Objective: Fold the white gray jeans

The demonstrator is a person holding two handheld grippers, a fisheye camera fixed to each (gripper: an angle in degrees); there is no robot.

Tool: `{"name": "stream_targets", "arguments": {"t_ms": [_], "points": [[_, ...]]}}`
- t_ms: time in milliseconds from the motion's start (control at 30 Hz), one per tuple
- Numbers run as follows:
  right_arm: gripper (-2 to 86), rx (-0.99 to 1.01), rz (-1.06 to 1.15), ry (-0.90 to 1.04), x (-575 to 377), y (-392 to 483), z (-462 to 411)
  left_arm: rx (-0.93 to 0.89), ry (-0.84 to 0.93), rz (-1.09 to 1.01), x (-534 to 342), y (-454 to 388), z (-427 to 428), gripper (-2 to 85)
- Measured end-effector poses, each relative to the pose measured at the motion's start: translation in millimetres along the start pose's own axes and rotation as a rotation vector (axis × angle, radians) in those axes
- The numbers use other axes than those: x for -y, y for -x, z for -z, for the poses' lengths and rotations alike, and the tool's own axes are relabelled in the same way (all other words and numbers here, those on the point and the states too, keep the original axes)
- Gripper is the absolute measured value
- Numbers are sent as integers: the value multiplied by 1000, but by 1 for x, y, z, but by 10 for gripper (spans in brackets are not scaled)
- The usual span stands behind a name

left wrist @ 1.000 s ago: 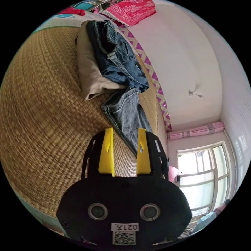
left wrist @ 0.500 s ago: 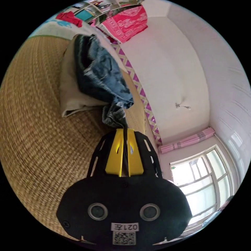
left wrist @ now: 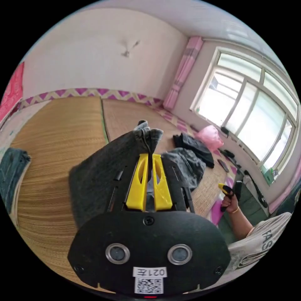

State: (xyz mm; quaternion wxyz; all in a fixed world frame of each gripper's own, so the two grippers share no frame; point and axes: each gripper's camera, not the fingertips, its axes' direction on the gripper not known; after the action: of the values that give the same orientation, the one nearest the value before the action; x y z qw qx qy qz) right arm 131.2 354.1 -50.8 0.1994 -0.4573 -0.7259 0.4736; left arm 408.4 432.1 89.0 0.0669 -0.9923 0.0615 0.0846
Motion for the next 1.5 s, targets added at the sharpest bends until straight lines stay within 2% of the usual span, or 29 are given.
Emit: {"name": "stream_targets", "arguments": {"t_ms": [33, 100, 167, 267, 333, 400, 533, 600, 633, 700, 767, 800, 833, 900, 933, 1000, 1033, 1067, 1100, 1200, 1367, 1500], "points": [[-6, 22, 2, -18, -1, -3, 7, 53, 96, 1, -10, -10, -49, -9], [-6, 46, 2, -43, -3, -7, 17, 105, 176, 25, -29, -15, -99, -9], [-6, 47, -5, -75, -4, -10, 25, 107, 112, 51, -40, -17, -102, -8], [-7, 70, -13, -90, -3, -16, 33, 122, 37, -37, -40, -36, -92, -3], [-7, 87, -19, -90, 0, -20, 36, 156, 117, -153, -42, -51, -110, 15], [-7, 84, -26, -94, 2, -22, 38, 140, 202, -175, -43, -51, -125, 33], [-6, 87, -33, -77, 9, -25, 36, -8, 140, -270, -42, -55, -106, 11], [-6, 83, -35, -74, 12, -25, 35, -3, 214, -321, -44, -55, -117, -2], [-6, 76, -37, -74, 14, -25, 34, -7, 329, -293, -44, -48, -134, -6], [-5, 61, -39, -73, 17, -24, 31, -80, 305, -227, -38, -34, -126, -8], [-2, 44, -36, -66, 21, -22, 28, -131, 195, -182, -33, -24, -102, -9], [2, 31, -30, -58, 23, -20, 24, -138, 64, -159, -31, -18, -77, -9], [6, 14, -21, -51, 27, -16, 20, -115, -33, -147, -28, -11, -55, -9], [27, -53, -55, -40, 35, -14, 14, -36, -98, -116, -22, 5, -33, -10], [88, -118, -133, -50, 43, -17, 11, 30, -61, -71, -17, 22, -31, -10], [137, -146, -255, -66, 56, -28, 6, 78, 80, 29, -11, 59, -42, -10], [149, -146, -345, -95, 63, -38, 4, 42, 202, 102, -13, 90, -56, -10], [152, -148, -389, -114, 66, -44, 2, 8, 259, 141, -17, 105, -64, -10], [153, -157, -464, -141, 71, -55, -3, -100, 298, 201, -28, 133, -74, -10], [138, -190, -537, -153, 92, -70, -32, -358, 219, 398, -48, 188, -71, -10], [132, -255, -582, -129, 132, -69, -89, -376, 196, 344, -52, 198, -61, -9], [106, -240, -636, -119, 147, -71, -126, -545, 88, 355, -67, 215, -36, -9]]}}
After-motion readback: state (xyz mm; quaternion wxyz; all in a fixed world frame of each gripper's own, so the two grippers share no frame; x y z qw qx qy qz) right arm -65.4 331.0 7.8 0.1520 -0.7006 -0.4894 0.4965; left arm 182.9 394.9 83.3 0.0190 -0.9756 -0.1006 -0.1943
